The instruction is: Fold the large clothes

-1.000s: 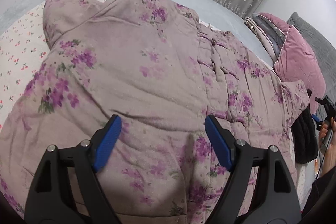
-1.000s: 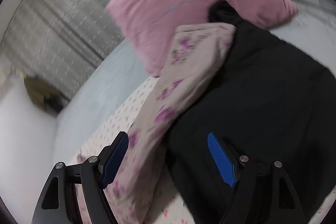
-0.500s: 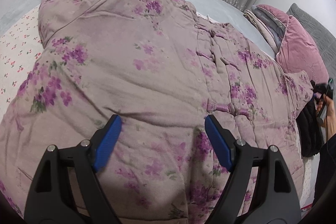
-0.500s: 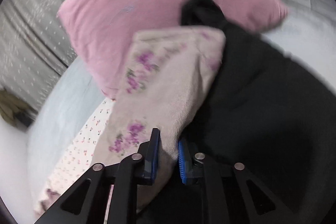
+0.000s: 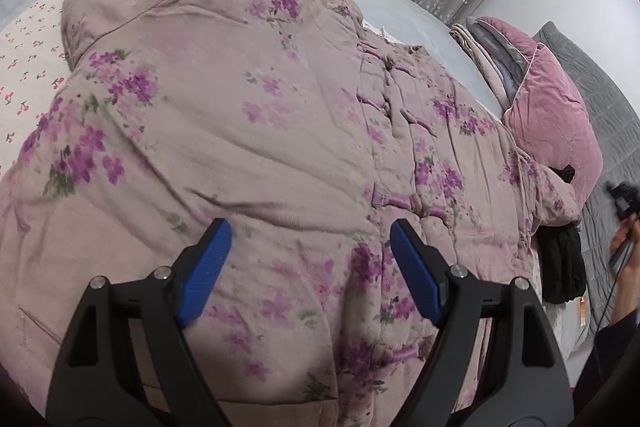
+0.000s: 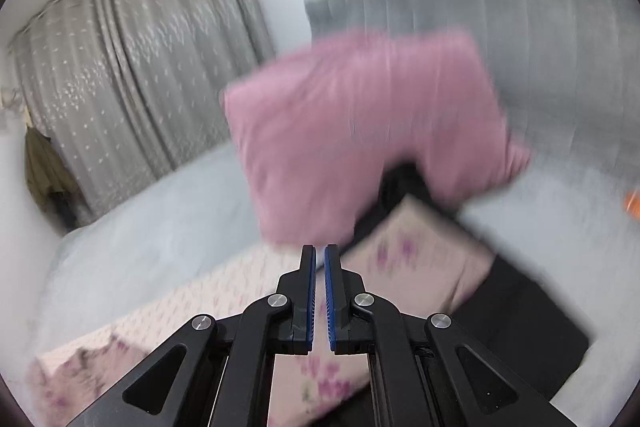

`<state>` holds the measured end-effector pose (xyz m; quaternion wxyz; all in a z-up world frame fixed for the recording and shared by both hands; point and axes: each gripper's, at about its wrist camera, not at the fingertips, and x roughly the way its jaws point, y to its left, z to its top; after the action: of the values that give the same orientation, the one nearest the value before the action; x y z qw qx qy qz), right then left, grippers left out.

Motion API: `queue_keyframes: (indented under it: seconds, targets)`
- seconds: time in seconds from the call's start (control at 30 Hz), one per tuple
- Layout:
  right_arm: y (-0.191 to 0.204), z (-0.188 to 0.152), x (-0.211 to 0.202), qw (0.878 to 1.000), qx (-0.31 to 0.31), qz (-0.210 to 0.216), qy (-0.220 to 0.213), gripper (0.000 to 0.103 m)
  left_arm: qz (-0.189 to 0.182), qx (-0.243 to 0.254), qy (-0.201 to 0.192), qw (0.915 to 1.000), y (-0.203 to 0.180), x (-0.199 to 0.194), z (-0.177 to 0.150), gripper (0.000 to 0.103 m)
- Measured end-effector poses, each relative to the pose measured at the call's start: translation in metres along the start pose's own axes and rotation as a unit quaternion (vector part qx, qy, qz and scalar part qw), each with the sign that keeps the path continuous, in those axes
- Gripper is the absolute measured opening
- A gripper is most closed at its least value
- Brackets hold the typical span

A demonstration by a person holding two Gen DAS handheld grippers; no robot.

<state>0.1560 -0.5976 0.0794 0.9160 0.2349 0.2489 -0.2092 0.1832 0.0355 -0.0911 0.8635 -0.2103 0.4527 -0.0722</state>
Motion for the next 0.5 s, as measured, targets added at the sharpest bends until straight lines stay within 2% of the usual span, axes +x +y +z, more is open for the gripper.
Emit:
queue_keyframes:
  seconds: [0.07, 0.1, 0.13, 0.2, 0.27, 0.3, 0.33, 0.4, 0.5]
  targets:
    - [-0.024, -0.018, 0.041, 0.994, 0.054, 0.039, 0.082, 0.006, -0.006, -0.007, 0.002, 1.0, 0.002, 0.0, 0.0, 0.081]
    - [-0.032, -0.024, 0.055, 0.991, 0.073, 0.041, 0.103, 0.006, -0.007, -0.008, 0.003, 0.9999, 0.002, 0.0, 0.0, 0.081]
    - [-0.04, -0.031, 0.07, 0.987, 0.095, 0.043, 0.119, 0.009, -0.007, -0.007, 0.003, 0.9999, 0.002, 0.0, 0.0, 0.081]
    - [-0.046, -0.038, 0.085, 0.984, 0.122, 0.055, 0.117, 0.016, -0.001, 0.0, 0.002, 1.0, 0.0, 0.001, -0.001, 0.081]
    - [-0.047, -0.035, 0.099, 0.983, 0.136, 0.069, 0.106, 0.037, 0.005, 0.004, 0.001, 1.0, -0.001, 0.002, -0.001, 0.081]
    - [-0.046, -0.034, 0.106, 0.983, 0.137, 0.073, 0.103, 0.07, 0.008, 0.006, 0.0, 0.9999, -0.002, 0.002, -0.002, 0.081]
    - [-0.044, -0.032, 0.111, 0.984, 0.134, 0.069, 0.099, 0.082, 0.011, 0.009, -0.001, 0.9999, -0.003, 0.002, -0.002, 0.081]
    - [-0.042, -0.029, 0.116, 0.989, 0.127, 0.031, 0.076, 0.082, 0.017, 0.015, -0.001, 0.9997, -0.005, 0.004, -0.003, 0.081]
    - [-0.057, -0.037, 0.12, 0.984, 0.157, -0.017, 0.087, 0.08, 0.024, 0.023, -0.002, 0.9994, -0.008, 0.006, -0.003, 0.081]
